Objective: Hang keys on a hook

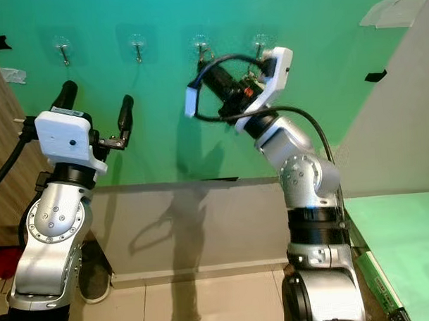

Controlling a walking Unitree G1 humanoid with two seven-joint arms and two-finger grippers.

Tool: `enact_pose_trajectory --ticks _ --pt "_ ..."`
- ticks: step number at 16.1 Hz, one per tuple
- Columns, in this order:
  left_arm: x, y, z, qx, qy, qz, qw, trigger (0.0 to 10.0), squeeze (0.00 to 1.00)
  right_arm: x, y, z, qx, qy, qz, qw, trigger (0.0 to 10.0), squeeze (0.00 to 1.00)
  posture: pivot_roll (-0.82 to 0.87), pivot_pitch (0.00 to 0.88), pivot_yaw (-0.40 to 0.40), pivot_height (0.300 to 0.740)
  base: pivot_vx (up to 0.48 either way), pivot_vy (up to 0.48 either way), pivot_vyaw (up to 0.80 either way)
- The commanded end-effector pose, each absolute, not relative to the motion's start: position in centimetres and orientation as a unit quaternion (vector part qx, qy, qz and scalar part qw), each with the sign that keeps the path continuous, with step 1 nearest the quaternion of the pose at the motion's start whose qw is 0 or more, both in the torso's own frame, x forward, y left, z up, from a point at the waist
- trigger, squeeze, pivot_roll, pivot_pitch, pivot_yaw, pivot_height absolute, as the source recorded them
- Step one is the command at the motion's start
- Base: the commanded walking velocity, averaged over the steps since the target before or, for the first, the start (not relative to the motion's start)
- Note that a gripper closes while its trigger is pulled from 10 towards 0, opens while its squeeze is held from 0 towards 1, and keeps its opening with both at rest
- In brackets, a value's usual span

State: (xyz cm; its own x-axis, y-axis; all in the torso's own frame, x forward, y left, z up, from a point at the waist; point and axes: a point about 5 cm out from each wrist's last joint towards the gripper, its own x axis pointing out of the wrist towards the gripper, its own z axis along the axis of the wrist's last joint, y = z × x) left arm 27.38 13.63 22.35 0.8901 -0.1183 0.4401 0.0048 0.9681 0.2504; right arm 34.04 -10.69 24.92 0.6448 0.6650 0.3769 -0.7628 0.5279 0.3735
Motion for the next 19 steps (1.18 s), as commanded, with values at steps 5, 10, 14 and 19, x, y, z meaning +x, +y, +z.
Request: enact_pose_trajectory --ticks 5,10,14,19 --pt "27.4 13.4 22.0 0.130 -0.225 -0.038 0.965 10.0 0.00 33.8 -10.8 25.0 0.226 -0.117 0.409 0.876 0.0 0.00 0.11 0.000 -0.061 0.740 0.000 0.000 0.00" --pt "27.5 13.3 22.0 0.130 -0.226 -0.039 0.965 10.0 0.00 34.1 -9.6 25.1 0.248 -0.107 0.426 0.863 0.0 0.00 0.11 0.000 -0.065 0.740 0.000 0.000 0.00" --pt "27.4 13.4 22.0 0.130 -0.226 -0.035 0.965 10.0 0.00 34.5 -9.1 24.7 0.258 -0.097 0.431 0.859 0.0 0.00 0.11 0.000 -0.066 0.740 0.000 0.000 0.00" --pt "27.5 13.4 22.0 0.131 -0.226 -0.033 0.965 10.0 0.00 35.1 -9.1 25.3 0.266 -0.108 0.426 0.858 0.0 0.00 0.12 0.000 -0.069 0.740 0.000 0.000 0.00"
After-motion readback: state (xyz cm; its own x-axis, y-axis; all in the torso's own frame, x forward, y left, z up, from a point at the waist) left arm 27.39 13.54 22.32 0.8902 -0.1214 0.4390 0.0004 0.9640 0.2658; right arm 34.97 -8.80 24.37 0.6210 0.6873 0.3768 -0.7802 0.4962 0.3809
